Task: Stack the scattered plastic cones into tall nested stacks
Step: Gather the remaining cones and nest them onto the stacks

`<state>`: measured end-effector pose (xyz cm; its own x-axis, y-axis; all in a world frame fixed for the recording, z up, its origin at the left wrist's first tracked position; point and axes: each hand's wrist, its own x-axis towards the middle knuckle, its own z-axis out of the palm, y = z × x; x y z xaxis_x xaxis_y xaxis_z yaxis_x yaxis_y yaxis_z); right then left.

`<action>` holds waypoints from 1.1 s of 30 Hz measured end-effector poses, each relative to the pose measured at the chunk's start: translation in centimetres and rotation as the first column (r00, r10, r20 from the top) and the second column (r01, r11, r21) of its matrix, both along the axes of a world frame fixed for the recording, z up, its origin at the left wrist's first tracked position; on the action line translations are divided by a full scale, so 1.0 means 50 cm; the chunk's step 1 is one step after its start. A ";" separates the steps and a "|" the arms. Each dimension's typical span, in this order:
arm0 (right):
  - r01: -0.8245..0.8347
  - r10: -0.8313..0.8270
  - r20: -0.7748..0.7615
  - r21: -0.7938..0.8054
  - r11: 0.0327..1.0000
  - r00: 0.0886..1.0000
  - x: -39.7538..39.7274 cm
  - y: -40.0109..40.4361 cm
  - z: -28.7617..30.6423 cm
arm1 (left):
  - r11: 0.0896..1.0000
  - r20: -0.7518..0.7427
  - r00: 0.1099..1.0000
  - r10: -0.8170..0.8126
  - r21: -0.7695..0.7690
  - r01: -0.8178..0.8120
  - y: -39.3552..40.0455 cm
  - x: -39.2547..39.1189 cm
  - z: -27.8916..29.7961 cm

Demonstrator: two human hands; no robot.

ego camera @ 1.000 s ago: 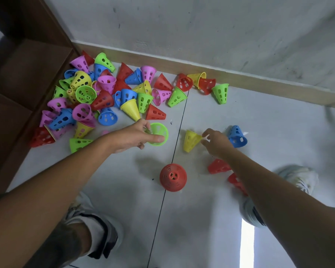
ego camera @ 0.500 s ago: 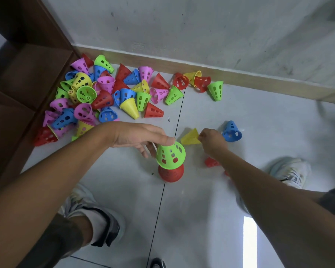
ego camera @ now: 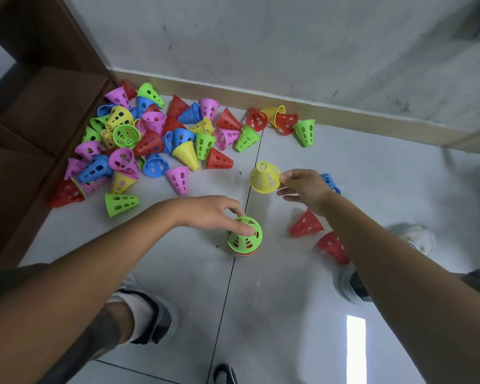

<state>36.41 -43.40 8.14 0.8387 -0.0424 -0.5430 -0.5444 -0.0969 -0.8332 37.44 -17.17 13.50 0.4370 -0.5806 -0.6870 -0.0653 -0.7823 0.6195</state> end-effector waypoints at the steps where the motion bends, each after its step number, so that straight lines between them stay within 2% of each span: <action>1: -0.043 0.043 -0.002 0.039 0.998 0.999 -0.001 -0.001 0.011 | 1.000 0.010 1.000 0.008 -0.011 -0.008 0.000 -0.002 -0.001; 5: -0.210 0.220 -0.034 0.177 0.962 0.975 0.001 -0.002 0.046 | 0.999 0.013 0.999 0.042 -0.035 -0.041 0.000 -0.009 -0.002; 9: -0.340 0.375 -0.062 0.305 0.889 0.925 0.002 0.007 0.076 | 0.991 -0.072 0.992 0.101 -0.082 -0.107 0.016 -0.006 -0.009; 11: -0.417 0.459 -0.076 0.310 0.855 0.885 0.001 0.015 0.085 | 0.984 -0.125 0.982 0.142 -0.087 -0.154 0.040 0.000 -0.015; 14: -0.497 0.543 -0.112 0.285 0.820 0.832 0.001 0.031 0.090 | 0.968 -0.113 0.965 0.237 -0.052 -0.244 0.088 0.014 -0.027; 19: -0.612 0.641 -0.167 0.196 0.766 0.749 -0.006 0.052 0.085 | 0.889 0.050 0.889 0.455 -0.083 -0.450 0.151 0.031 -0.067; 22: -0.647 0.655 -0.191 0.112 0.755 0.731 -0.014 0.058 0.076 | 0.839 0.258 0.799 0.543 -0.144 -0.524 0.185 0.049 -0.110; 25: -0.644 0.634 -0.222 0.030 0.764 0.741 -0.026 0.065 0.062 | 0.852 0.438 0.742 0.507 -0.128 -0.507 0.221 0.063 -0.148; 28: -0.619 0.596 -0.239 -0.025 0.785 0.766 -0.038 0.065 0.048 | 0.881 0.574 0.716 0.398 -0.022 -0.473 0.239 0.071 -0.178; 31: -0.612 0.567 -0.263 -0.136 0.779 0.780 -0.046 0.051 0.043 | 0.857 0.573 0.729 0.375 0.086 -0.508 0.251 0.077 -0.192; 33: -0.538 0.487 -0.256 -0.192 0.821 0.835 -0.049 0.028 0.037 | 0.856 0.552 0.752 0.359 0.126 -0.502 0.253 0.081 -0.193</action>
<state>33.95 -41.97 9.98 0.6595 0.2118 -0.7212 -0.4998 -0.5931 -0.6312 41.49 -4.49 3.84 0.9135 -0.0843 -0.3981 0.0785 -0.9234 0.3756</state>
